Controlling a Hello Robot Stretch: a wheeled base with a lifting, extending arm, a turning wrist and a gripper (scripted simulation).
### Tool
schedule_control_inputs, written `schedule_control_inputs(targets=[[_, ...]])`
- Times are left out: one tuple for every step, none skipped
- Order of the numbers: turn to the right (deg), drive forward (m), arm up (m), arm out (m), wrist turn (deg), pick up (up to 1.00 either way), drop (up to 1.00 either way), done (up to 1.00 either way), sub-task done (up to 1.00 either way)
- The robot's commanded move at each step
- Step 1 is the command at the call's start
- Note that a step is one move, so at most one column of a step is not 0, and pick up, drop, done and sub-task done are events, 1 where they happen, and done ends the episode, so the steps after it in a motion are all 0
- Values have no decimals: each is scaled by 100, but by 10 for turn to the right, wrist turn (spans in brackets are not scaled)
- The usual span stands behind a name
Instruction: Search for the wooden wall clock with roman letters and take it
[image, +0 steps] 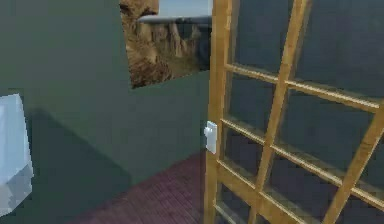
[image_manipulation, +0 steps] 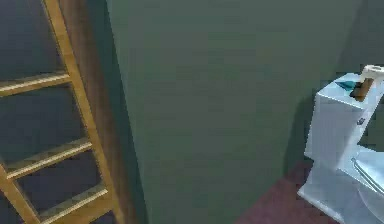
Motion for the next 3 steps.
schedule_control_inputs(targets=[[0, 55, 0, 0, 0, 0, 0, 0, 0], [-210, 0, 0, 0, 0, 0, 0, 0, 0], [0, 45, 0, 0, 0, 0, 0, 0, 0]])
